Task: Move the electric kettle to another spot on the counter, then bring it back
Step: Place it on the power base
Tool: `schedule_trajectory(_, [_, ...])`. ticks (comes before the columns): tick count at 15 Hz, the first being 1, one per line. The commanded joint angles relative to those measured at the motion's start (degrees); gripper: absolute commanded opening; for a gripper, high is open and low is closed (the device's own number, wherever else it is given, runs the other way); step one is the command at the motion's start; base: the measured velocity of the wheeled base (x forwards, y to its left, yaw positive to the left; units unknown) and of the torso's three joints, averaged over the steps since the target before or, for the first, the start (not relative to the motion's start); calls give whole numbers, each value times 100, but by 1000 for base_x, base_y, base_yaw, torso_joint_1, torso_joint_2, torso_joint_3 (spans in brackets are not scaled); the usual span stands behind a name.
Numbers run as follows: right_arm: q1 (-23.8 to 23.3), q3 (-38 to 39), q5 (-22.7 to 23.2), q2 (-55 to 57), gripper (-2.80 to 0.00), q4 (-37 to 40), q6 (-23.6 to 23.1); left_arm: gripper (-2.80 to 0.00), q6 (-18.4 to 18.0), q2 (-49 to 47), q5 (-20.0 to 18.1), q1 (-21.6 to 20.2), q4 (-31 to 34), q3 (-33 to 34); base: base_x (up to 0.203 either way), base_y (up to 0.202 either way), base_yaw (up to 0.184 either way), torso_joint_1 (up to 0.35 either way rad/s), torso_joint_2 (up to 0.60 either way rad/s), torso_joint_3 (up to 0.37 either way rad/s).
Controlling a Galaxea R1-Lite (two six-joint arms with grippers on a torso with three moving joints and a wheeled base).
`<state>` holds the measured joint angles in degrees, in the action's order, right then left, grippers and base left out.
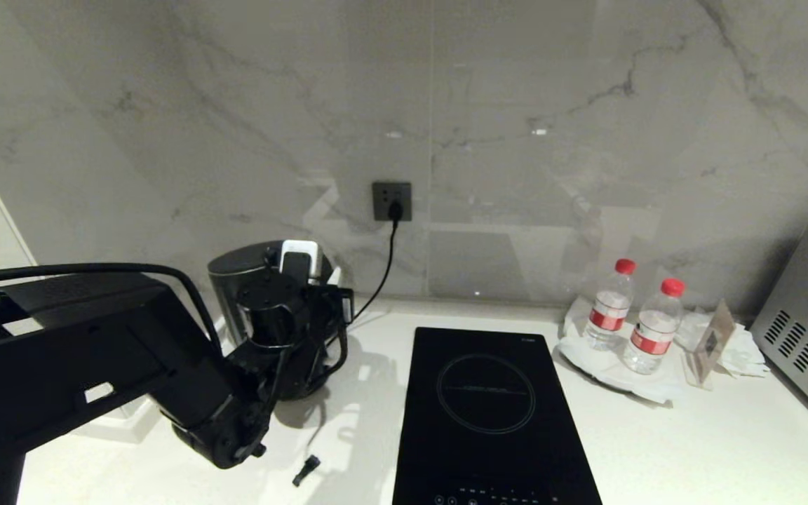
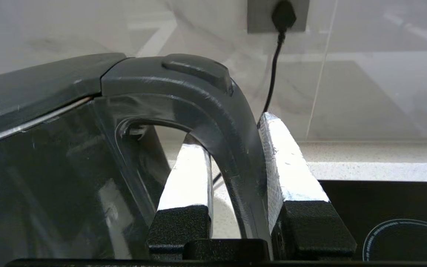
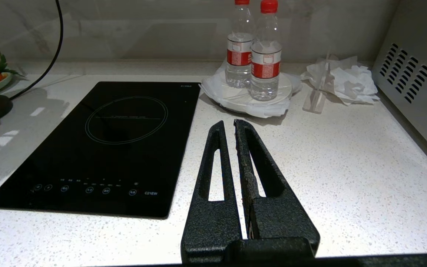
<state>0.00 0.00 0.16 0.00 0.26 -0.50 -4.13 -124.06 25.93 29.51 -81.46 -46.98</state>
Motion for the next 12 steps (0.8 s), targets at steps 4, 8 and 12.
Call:
schedule_trajectory(4, [0, 0, 2, 0, -280, 1, -3, -280, 0, -872, 53, -47, 77, -882, 0, 0, 0, 0, 0, 0])
schedule_trajectory(8, [0, 0, 2, 0, -280, 1, -3, -280, -9, -1324, 270, -178, 268, -1549, 0, 0, 0, 0, 0, 0])
schedule_trajectory(12, [0, 0, 2, 0, -280, 1, -3, -280, -9, -1722, 279, -296, 409, -1936, 0, 0, 0, 0, 0, 0])
